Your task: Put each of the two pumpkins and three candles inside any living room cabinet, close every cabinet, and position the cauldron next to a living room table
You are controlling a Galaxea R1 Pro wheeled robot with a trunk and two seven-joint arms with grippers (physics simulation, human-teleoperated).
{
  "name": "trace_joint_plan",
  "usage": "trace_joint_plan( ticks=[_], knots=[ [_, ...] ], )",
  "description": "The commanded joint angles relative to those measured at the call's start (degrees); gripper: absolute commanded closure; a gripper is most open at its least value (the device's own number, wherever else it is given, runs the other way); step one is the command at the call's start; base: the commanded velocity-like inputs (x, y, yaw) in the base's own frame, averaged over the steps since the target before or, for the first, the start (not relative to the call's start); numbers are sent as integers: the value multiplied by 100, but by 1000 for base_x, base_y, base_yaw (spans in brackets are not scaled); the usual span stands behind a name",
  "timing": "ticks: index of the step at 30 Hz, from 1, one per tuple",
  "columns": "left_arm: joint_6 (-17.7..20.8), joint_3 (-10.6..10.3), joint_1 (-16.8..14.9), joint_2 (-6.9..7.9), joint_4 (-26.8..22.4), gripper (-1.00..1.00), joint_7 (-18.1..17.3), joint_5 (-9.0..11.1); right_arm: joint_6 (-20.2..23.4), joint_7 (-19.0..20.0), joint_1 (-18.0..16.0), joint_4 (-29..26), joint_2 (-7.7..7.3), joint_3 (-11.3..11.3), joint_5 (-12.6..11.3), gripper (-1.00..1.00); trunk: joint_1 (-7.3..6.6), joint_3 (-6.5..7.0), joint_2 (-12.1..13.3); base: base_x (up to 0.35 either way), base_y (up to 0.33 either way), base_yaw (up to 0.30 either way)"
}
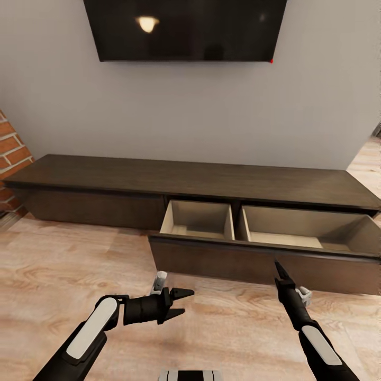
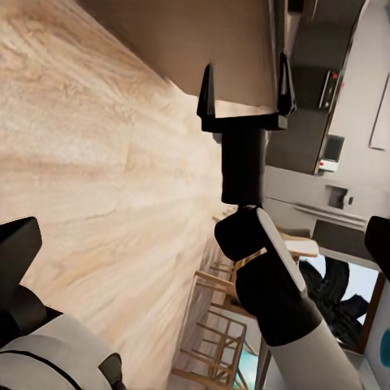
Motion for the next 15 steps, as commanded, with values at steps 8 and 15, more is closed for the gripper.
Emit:
trace_joint_plan(
  ticks=[8, 15],
  knots=[
    [6, -9, -3, -6, -3, -100, -30, -23, 491, -627, -2, -9, 5, 32, -49, -100, -3, -4, -2, -196, 0, 0],
    [6, -3, -3, 8, -17, -100, -26, -29, 528, -1533, -2, -70, 81, 510, 24, -100, -3, -4, -2, -34, 0, 0]
  ],
)
